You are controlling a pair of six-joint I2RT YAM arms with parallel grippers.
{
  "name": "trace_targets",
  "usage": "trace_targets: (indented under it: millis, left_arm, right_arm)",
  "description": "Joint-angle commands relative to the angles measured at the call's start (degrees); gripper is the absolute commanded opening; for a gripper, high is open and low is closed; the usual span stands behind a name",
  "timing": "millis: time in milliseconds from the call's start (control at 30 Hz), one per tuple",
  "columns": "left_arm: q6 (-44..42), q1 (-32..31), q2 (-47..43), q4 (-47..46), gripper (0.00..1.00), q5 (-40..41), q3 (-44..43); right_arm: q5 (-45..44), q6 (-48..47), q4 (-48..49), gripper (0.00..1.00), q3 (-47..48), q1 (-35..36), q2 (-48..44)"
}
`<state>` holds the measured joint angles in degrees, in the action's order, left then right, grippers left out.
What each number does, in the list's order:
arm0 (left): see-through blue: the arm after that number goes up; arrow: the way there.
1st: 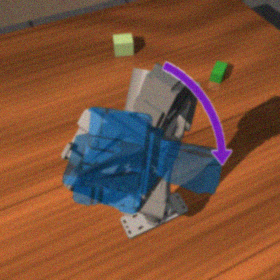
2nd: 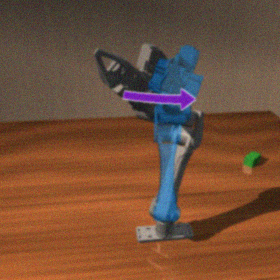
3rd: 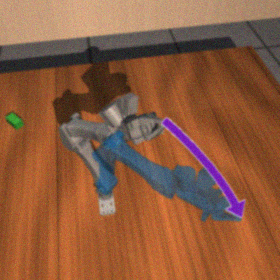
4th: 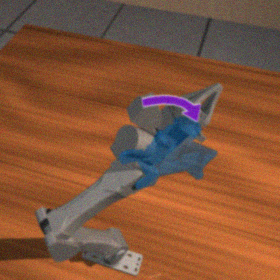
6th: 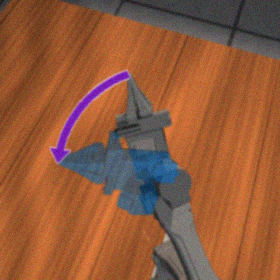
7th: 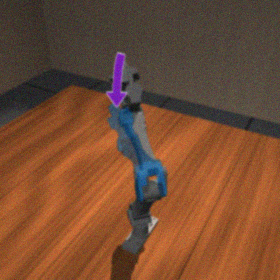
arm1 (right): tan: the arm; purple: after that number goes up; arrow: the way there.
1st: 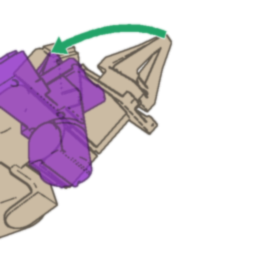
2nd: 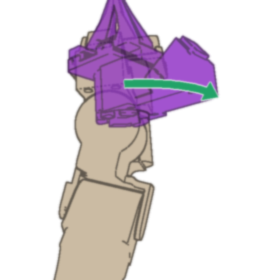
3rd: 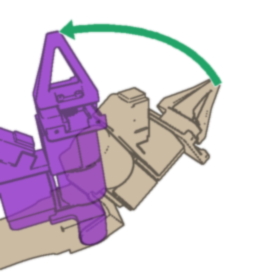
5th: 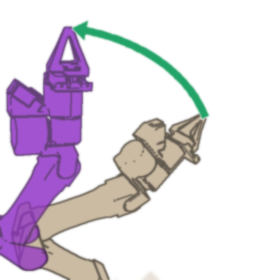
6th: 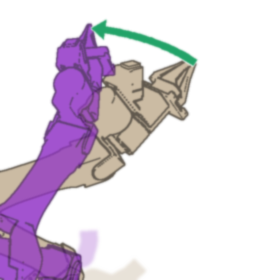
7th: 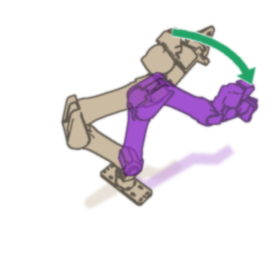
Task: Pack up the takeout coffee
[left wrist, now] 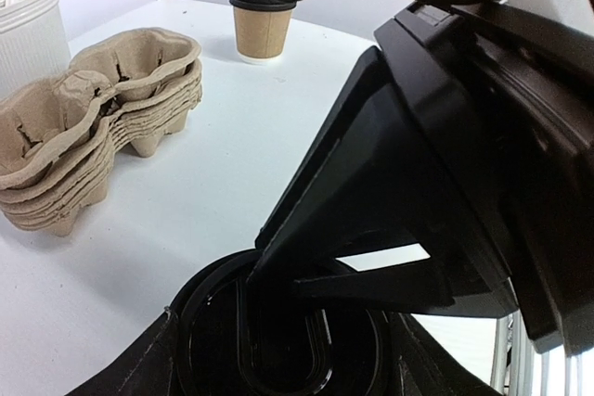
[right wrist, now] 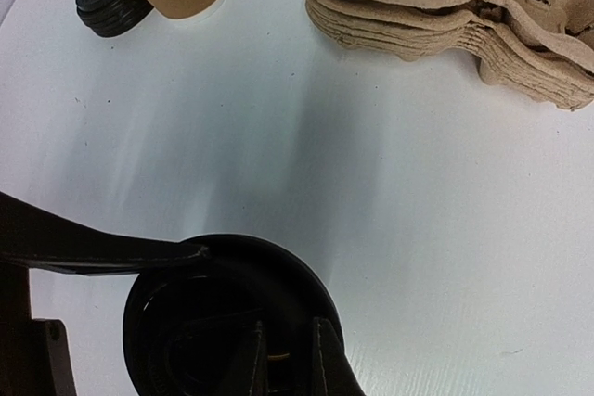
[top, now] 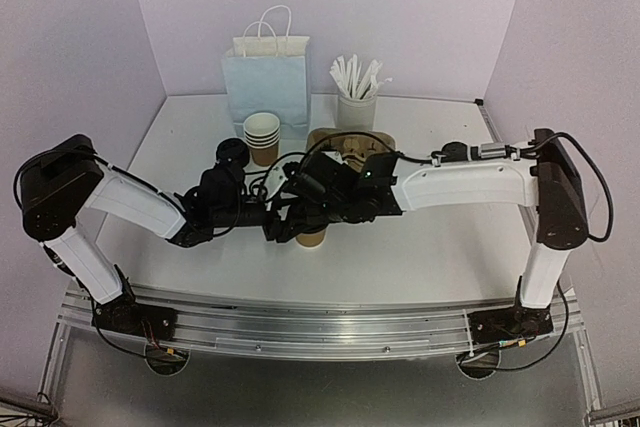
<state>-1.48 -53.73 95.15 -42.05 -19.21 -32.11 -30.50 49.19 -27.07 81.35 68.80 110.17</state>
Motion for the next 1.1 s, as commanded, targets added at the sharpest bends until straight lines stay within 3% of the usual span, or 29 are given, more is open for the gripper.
trace_targets:
  millis: [0,200,300,433,600,933,1067]
  left_arm:
    - [-0.1,-4.2,-1.0,25.0,0.73,-3.4,-0.7]
    - [-13.0,-3.0,-9.5,28.5,0.83,-4.4,-4.9]
    - [-13.9,-1.6,-11.6,28.1,0.86,-4.5,-4.7]
    - [-15.5,-0.5,-14.8,26.4,0.99,-4.9,-4.3]
    - [-17.9,-0.3,-20.3,29.5,1.00,-8.5,-4.0]
    - [-21.1,4.1,-26.7,39.3,0.99,-12.9,-2.6]
    - [-23.7,6.7,-27.7,45.4,0.89,-14.5,-2.9]
  right_arm:
    - [11.6,-4.2,-2.2,0.09,-0.3,4.4,3.7]
    - [8.1,-7.2,-2.8,0.08,2.5,3.9,2.5]
    - [6.9,-8.6,-3.6,0.08,4.9,3.8,2.9]
    - [6.0,-10.2,-5.3,0.08,8.0,3.8,3.5]
    - [6.1,-13.1,-7.9,0.10,11.7,3.8,4.8]
    - [8.1,-13.8,-10.1,0.38,16.1,2.7,5.6]
    - [8.8,-12.5,-10.8,0.50,16.0,1.0,2.1]
